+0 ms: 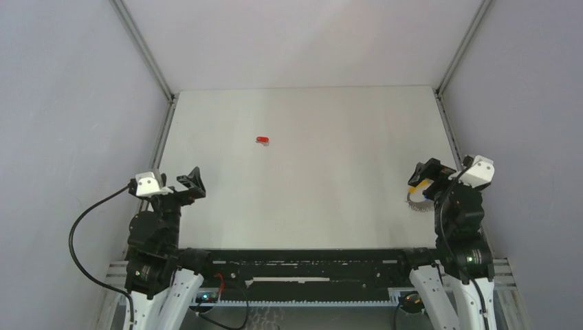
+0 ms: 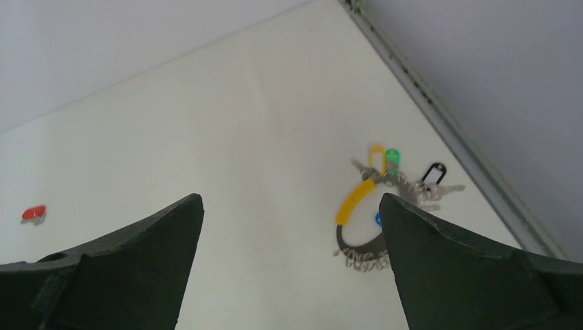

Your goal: Put the keys on the keyring

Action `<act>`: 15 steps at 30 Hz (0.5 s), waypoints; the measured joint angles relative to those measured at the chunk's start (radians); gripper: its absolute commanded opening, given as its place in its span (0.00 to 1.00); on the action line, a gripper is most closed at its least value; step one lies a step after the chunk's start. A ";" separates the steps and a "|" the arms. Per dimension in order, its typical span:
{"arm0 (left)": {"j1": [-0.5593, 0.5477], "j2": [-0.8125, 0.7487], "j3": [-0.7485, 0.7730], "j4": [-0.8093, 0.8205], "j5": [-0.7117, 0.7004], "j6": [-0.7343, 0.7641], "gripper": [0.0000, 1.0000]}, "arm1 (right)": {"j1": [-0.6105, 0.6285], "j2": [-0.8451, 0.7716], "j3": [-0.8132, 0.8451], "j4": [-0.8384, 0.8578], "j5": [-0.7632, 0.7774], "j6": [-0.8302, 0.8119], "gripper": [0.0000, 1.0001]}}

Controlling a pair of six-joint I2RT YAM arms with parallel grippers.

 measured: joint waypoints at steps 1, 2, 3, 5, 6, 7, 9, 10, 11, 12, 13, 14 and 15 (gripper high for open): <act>-0.003 -0.002 0.000 0.000 0.002 0.000 1.00 | 0.000 0.019 0.002 -0.005 -0.008 0.016 1.00; -0.006 -0.004 0.000 0.000 0.005 0.000 1.00 | 0.000 0.040 0.002 -0.013 -0.016 0.035 1.00; -0.008 -0.006 -0.001 0.000 0.006 0.000 1.00 | 0.000 0.061 0.002 -0.023 -0.020 0.053 1.00; -0.016 -0.012 -0.003 -0.001 0.006 0.000 1.00 | -0.001 0.113 0.002 -0.047 -0.023 0.092 1.00; -0.020 -0.014 -0.005 -0.001 0.006 0.001 1.00 | -0.009 0.143 0.002 -0.060 -0.023 0.113 1.00; -0.024 -0.016 -0.005 -0.001 0.006 0.001 1.00 | -0.018 0.173 0.002 -0.070 -0.024 0.134 1.00; -0.032 -0.021 -0.005 -0.001 0.006 0.001 1.00 | -0.055 0.229 -0.002 -0.084 -0.035 0.174 1.00; -0.035 -0.023 -0.005 -0.001 0.006 0.001 1.00 | -0.092 0.251 -0.010 -0.086 -0.049 0.193 1.00; -0.040 -0.025 -0.005 -0.001 0.005 0.001 1.00 | -0.134 0.265 -0.021 -0.084 -0.060 0.208 1.00; -0.045 -0.028 -0.005 -0.001 0.006 0.001 1.00 | -0.188 0.277 -0.040 -0.079 -0.084 0.222 1.00; -0.049 -0.031 -0.005 -0.001 0.006 0.002 1.00 | -0.257 0.285 -0.066 -0.076 -0.108 0.237 1.00; -0.053 -0.033 -0.005 -0.001 0.006 0.002 1.00 | -0.315 0.290 -0.089 -0.072 -0.134 0.245 1.00; -0.055 -0.034 -0.005 -0.001 0.006 0.002 1.00 | -0.391 0.294 -0.122 -0.068 -0.166 0.257 1.00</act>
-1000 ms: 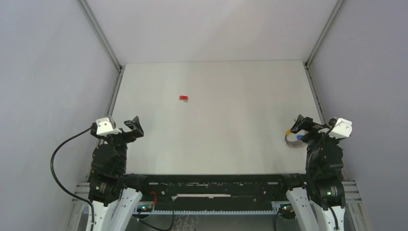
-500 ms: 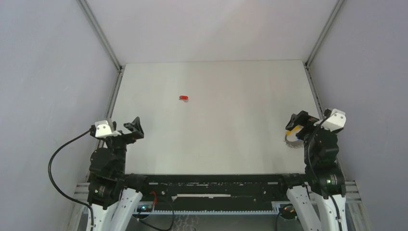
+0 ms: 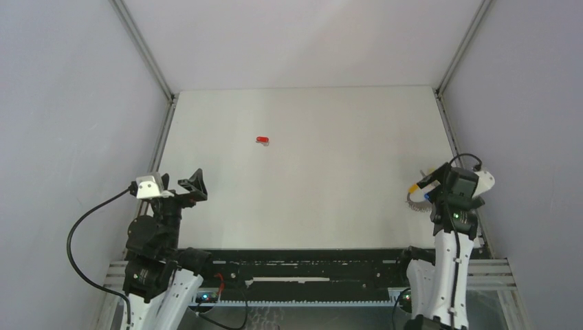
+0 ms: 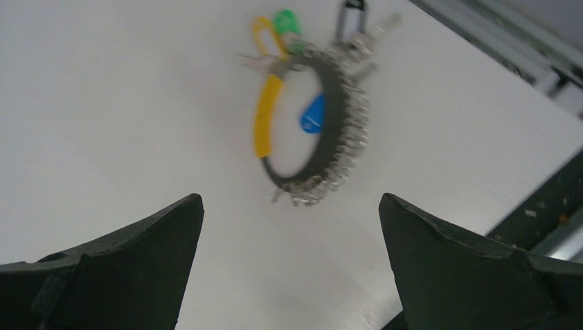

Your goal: Put the keys on the keyring

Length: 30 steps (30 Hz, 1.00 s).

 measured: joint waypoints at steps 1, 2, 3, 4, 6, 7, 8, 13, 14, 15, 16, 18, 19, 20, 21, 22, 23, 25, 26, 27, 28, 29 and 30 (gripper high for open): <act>-0.001 -0.002 0.000 0.000 0.000 0.000 1.00 | -0.053 0.003 -0.026 0.003 -0.027 0.008 0.99; -0.003 -0.003 0.000 0.000 0.000 0.000 1.00 | -0.108 0.009 -0.052 0.004 -0.048 0.017 0.98; -0.003 -0.004 0.000 0.000 0.000 0.000 1.00 | -0.150 0.018 -0.073 0.004 -0.063 0.030 0.98; -0.004 -0.006 0.000 0.000 0.000 0.000 1.00 | -0.179 0.029 -0.087 0.004 -0.072 0.043 0.98; -0.004 -0.008 0.000 0.000 0.000 0.000 1.00 | -0.209 0.064 -0.100 0.010 -0.084 0.073 0.98; -0.004 -0.008 0.000 0.000 0.000 0.000 1.00 | -0.216 0.088 -0.101 0.019 -0.084 0.090 0.97; -0.005 -0.008 0.000 0.000 0.000 0.000 1.00 | -0.222 0.109 -0.101 0.031 -0.083 0.104 0.97; -0.009 -0.008 0.000 0.000 0.000 0.000 1.00 | -0.260 0.237 -0.101 0.098 -0.079 0.148 0.97; -0.009 -0.008 0.000 0.000 -0.001 0.000 1.00 | -0.267 0.270 -0.101 0.116 -0.074 0.153 0.96; -0.010 -0.008 0.000 0.000 -0.001 0.000 1.00 | -0.273 0.302 -0.101 0.130 -0.072 0.157 0.95; -0.010 -0.008 0.000 0.000 -0.001 0.000 1.00 | -0.278 0.329 -0.101 0.143 -0.073 0.158 0.93; -0.010 -0.007 0.000 0.000 -0.001 0.001 1.00 | -0.292 0.406 -0.101 0.182 -0.080 0.158 0.92; -0.010 -0.006 0.000 0.000 -0.002 0.001 1.00 | -0.297 0.443 -0.101 0.199 -0.085 0.158 0.91; -0.010 -0.003 0.000 -0.001 -0.002 0.001 1.00 | -0.299 0.479 -0.101 0.215 -0.088 0.158 0.90; -0.010 0.001 0.000 0.000 -0.002 0.001 1.00 | -0.300 0.513 -0.101 0.227 -0.089 0.158 0.89; -0.010 0.006 0.000 -0.001 -0.002 0.001 1.00 | -0.302 0.542 -0.101 0.240 -0.090 0.157 0.88; -0.010 0.010 0.000 -0.001 -0.002 0.001 1.00 | -0.302 0.574 -0.100 0.250 -0.092 0.156 0.87; -0.010 0.021 0.000 -0.001 -0.002 0.001 1.00 | -0.299 0.633 -0.080 0.257 -0.092 0.150 0.86; -0.010 0.027 -0.001 -0.001 -0.004 0.001 1.00 | -0.293 0.653 -0.067 0.278 -0.097 0.149 0.85; -0.010 0.032 -0.001 -0.001 -0.005 0.001 1.00 | -0.282 0.679 -0.052 0.293 -0.098 0.145 0.85; -0.010 0.036 -0.001 -0.001 -0.007 0.001 1.00 | -0.275 0.694 -0.043 0.295 -0.095 0.142 0.84; -0.010 0.040 -0.001 -0.001 -0.009 0.002 1.00 | -0.265 0.706 -0.034 0.302 -0.092 0.138 0.84; -0.010 0.044 -0.001 -0.002 -0.010 0.002 1.00 | -0.253 0.719 -0.025 0.306 -0.087 0.134 0.83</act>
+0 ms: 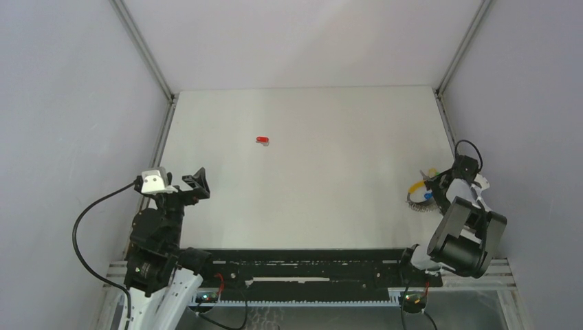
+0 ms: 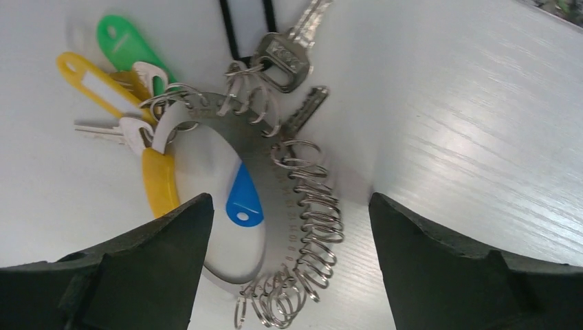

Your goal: Put the keys on the keyring

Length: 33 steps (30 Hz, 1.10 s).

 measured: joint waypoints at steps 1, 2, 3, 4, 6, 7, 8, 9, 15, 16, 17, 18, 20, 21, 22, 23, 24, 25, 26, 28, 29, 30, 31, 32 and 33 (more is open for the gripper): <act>0.000 0.003 0.000 0.000 -0.001 0.000 1.00 | 0.012 0.013 0.010 0.000 0.005 -0.003 0.81; 0.000 0.006 0.000 0.000 -0.002 0.001 1.00 | 0.022 0.026 0.019 0.002 0.011 -0.008 0.80; 0.000 0.008 0.000 0.000 -0.002 0.003 1.00 | 0.030 0.038 0.028 0.003 0.016 -0.011 0.79; 0.000 0.009 0.000 0.000 -0.002 0.005 1.00 | 0.035 0.049 0.035 0.005 0.019 -0.016 0.78; 0.000 0.010 0.000 -0.001 -0.002 0.006 1.00 | 0.048 0.066 0.048 0.007 0.028 -0.023 0.75; 0.000 0.010 0.000 -0.001 -0.002 0.006 1.00 | 0.053 0.072 0.051 0.008 0.033 -0.026 0.74; 0.000 0.010 0.000 -0.001 -0.002 0.006 1.00 | 0.059 0.078 0.055 0.008 0.039 -0.031 0.73; 0.000 0.010 0.000 -0.001 -0.002 0.006 1.00 | 0.064 0.084 0.059 0.006 0.046 -0.036 0.72; 0.000 0.010 0.000 -0.001 -0.002 0.006 1.00 | 0.096 0.116 0.082 -0.002 0.076 -0.072 0.50; 0.000 0.010 0.000 -0.001 -0.002 0.006 1.00 | 0.103 0.119 0.084 -0.002 0.079 -0.080 0.45; 0.000 0.010 0.000 -0.001 -0.002 0.007 1.00 | 0.114 0.122 0.087 -0.004 0.083 -0.086 0.43; 0.000 0.010 0.000 -0.001 -0.002 0.007 1.00 | 0.129 0.126 0.090 -0.006 0.085 -0.091 0.41; 0.000 0.010 0.000 -0.001 -0.002 0.007 1.00 | 0.164 0.132 0.098 -0.011 0.087 -0.098 0.39; 0.000 0.010 0.000 -0.002 -0.002 0.006 1.00 | 0.181 0.134 0.101 -0.013 0.085 -0.103 0.38; 0.000 0.010 0.000 -0.002 -0.002 0.006 1.00 | 0.206 0.136 0.108 -0.022 0.086 -0.107 0.38; 0.000 0.010 0.000 -0.002 -0.002 0.007 1.00 | 0.224 0.137 0.115 -0.027 0.083 -0.110 0.37; 0.000 0.010 0.000 -0.002 -0.002 0.007 1.00 | 0.254 0.142 0.129 -0.040 0.080 -0.118 0.37; 0.000 0.010 0.000 -0.002 -0.002 0.007 1.00 | 0.277 0.147 0.141 -0.049 0.075 -0.126 0.37; 0.000 0.010 0.000 -0.002 -0.002 0.007 1.00 | 0.306 0.156 0.156 -0.060 0.071 -0.135 0.37; 0.000 0.010 0.000 -0.002 0.000 0.007 1.00 | 0.360 0.176 0.183 -0.078 0.064 -0.150 0.36; 0.000 0.010 0.000 -0.002 0.001 0.007 1.00 | 0.391 0.188 0.198 -0.087 0.059 -0.157 0.35; 0.000 0.010 0.000 -0.002 0.002 0.007 1.00 | 0.425 0.200 0.214 -0.096 0.048 -0.163 0.34; 0.000 0.010 0.000 -0.002 0.004 0.007 1.00 | 0.459 0.209 0.227 -0.101 0.039 -0.168 0.34; 0.000 0.010 0.000 -0.002 0.009 0.007 1.00 | 0.484 0.214 0.235 -0.103 0.032 -0.172 0.33; 0.000 0.011 0.000 -0.002 0.013 0.007 1.00 | 0.516 0.219 0.243 -0.108 0.023 -0.177 0.33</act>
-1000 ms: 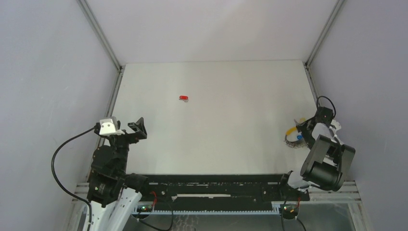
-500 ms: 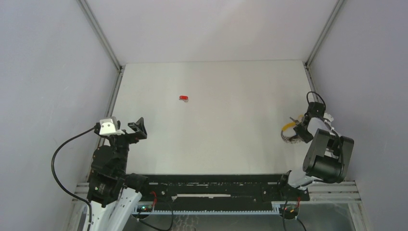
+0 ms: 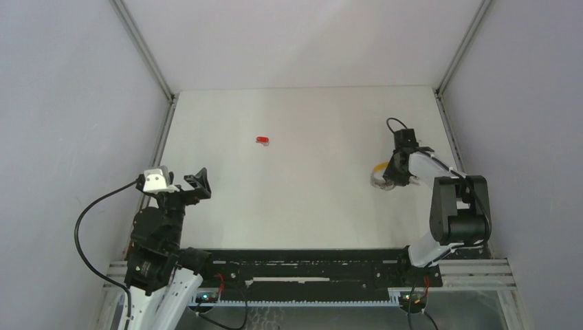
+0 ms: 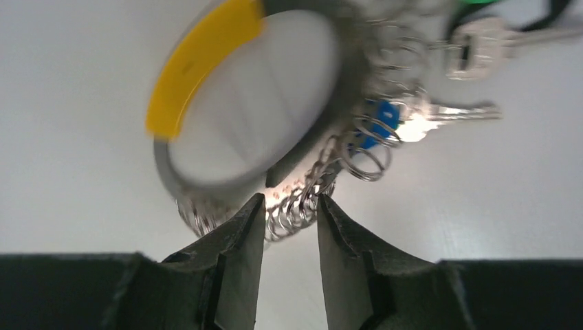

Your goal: Put the keys on the keyring

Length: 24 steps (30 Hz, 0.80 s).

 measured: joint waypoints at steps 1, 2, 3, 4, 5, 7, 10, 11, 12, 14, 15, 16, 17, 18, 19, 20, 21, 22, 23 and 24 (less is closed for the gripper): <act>0.000 0.003 0.000 0.000 0.003 0.000 1.00 | 0.032 0.004 0.009 -0.004 -0.006 -0.003 0.32; 0.000 0.009 0.000 -0.001 0.008 0.000 1.00 | 0.067 0.010 0.019 -0.009 -0.013 -0.005 0.31; 0.000 0.016 0.000 -0.001 0.015 0.000 1.00 | 0.094 0.016 0.029 -0.011 -0.019 -0.006 0.31; 0.000 0.025 0.000 -0.003 0.024 0.000 1.00 | 0.119 0.023 0.037 -0.011 -0.026 -0.007 0.31; 0.000 0.035 0.000 -0.005 0.032 0.000 1.00 | 0.156 0.034 0.049 -0.011 -0.032 -0.006 0.31; 0.000 0.054 0.000 -0.011 0.050 0.000 1.00 | 0.216 0.054 0.063 -0.010 -0.042 -0.006 0.32; 0.000 0.078 0.000 -0.019 0.075 0.000 1.00 | 0.287 0.074 0.070 -0.010 -0.045 -0.003 0.35; 0.000 0.084 0.000 -0.021 0.082 0.000 1.00 | 0.306 0.074 0.070 -0.012 -0.045 0.001 0.38; 0.000 0.090 0.000 -0.022 0.087 0.000 1.00 | 0.321 0.072 0.071 -0.013 -0.044 0.003 0.40; 0.000 0.098 0.000 -0.023 0.101 0.000 1.00 | 0.331 0.058 0.071 -0.019 -0.037 0.005 0.43; 0.000 0.101 0.000 -0.024 0.106 0.000 1.00 | 0.326 0.043 0.071 -0.024 -0.028 0.006 0.43; 0.000 0.104 0.000 -0.024 0.111 0.000 1.00 | 0.315 0.023 0.071 -0.028 -0.021 0.006 0.43; 0.000 0.105 0.000 -0.025 0.113 0.000 1.00 | 0.296 -0.008 0.071 -0.033 -0.012 0.005 0.43; 0.000 0.107 0.000 -0.026 0.118 0.000 1.00 | 0.277 -0.033 0.071 -0.034 -0.006 0.003 0.43; 0.000 0.108 0.000 -0.027 0.122 0.000 1.00 | 0.253 -0.060 0.071 -0.033 0.000 0.000 0.43; 0.000 0.109 0.000 -0.027 0.126 0.000 1.00 | 0.230 -0.081 0.071 -0.033 0.005 -0.005 0.42; 0.000 0.109 0.000 -0.028 0.127 0.000 1.00 | 0.208 -0.098 0.071 -0.033 0.008 -0.012 0.41; 0.000 0.109 0.000 -0.028 0.127 0.000 1.00 | 0.187 -0.111 0.071 -0.032 0.012 -0.023 0.39; 0.000 0.109 0.000 -0.028 0.127 0.000 1.00 | 0.163 -0.119 0.070 -0.032 0.017 -0.035 0.36; 0.000 0.109 0.000 -0.028 0.127 0.000 1.00 | 0.149 -0.121 0.069 -0.031 0.021 -0.045 0.34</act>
